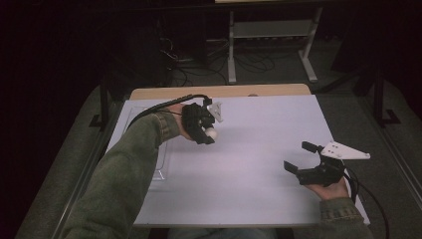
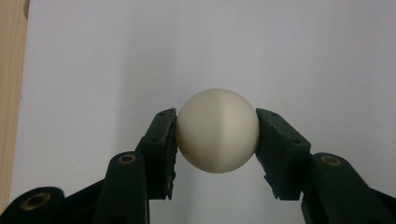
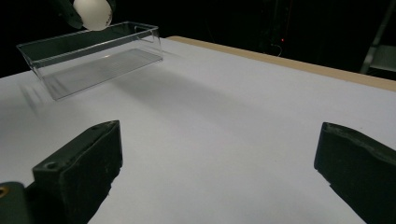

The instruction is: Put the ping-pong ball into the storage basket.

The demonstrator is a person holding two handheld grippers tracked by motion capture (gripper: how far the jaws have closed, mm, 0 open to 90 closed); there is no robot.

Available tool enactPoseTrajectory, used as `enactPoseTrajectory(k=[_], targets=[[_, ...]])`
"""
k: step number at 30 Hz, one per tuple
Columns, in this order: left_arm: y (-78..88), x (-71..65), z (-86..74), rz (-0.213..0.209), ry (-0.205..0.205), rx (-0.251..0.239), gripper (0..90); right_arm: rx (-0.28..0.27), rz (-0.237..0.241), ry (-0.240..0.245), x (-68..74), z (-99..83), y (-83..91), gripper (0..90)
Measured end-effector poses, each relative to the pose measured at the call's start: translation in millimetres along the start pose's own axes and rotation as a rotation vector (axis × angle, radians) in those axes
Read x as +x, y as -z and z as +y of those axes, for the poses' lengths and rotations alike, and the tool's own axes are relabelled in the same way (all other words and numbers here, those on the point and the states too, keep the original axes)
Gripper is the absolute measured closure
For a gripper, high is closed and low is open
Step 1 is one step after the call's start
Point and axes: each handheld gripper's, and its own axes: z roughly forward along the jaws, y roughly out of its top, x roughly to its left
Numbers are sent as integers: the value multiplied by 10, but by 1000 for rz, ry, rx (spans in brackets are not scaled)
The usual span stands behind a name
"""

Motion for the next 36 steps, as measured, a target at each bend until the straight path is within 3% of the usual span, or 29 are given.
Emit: enactPoseTrajectory(k=[14, 36], targets=[[143, -56, -99, -11, -7, 61, 507, -5, -5, 0, -10, 3, 14, 4], [363, -109, -211, -3, -9, 97, 508, -7, -10, 0, -13, 6, 23, 4]])
